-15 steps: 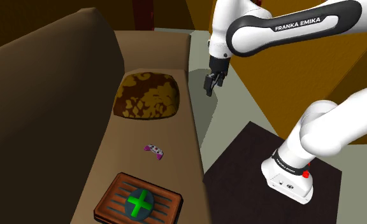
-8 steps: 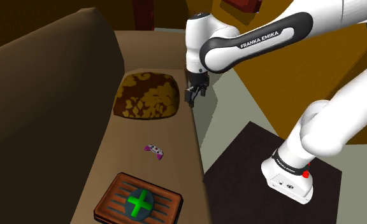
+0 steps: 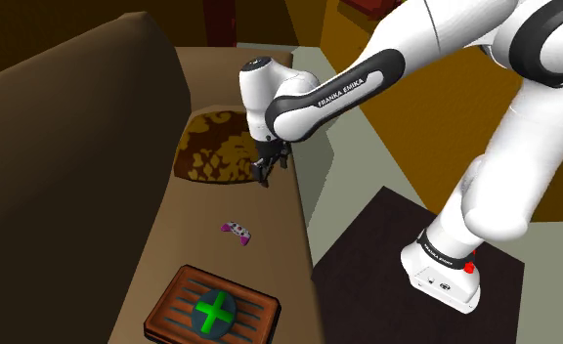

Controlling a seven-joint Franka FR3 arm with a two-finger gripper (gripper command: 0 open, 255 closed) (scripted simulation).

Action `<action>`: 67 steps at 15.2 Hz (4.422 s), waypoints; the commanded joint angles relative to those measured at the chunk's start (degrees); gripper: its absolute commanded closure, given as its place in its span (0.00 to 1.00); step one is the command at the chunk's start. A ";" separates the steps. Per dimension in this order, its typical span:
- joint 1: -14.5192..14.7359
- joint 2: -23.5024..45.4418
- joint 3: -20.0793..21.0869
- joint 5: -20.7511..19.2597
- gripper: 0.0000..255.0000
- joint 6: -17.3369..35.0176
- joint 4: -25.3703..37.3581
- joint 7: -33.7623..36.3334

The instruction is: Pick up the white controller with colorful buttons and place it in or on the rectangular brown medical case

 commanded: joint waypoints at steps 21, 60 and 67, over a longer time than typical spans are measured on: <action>13.15 43.63 -2.47 -10.22 0.00 -5.93 40.04 10.76; 8.43 35.71 -4.54 -18.41 0.00 34.05 10.87 16.10; 8.42 35.70 -4.54 -18.41 1.00 34.06 10.84 16.10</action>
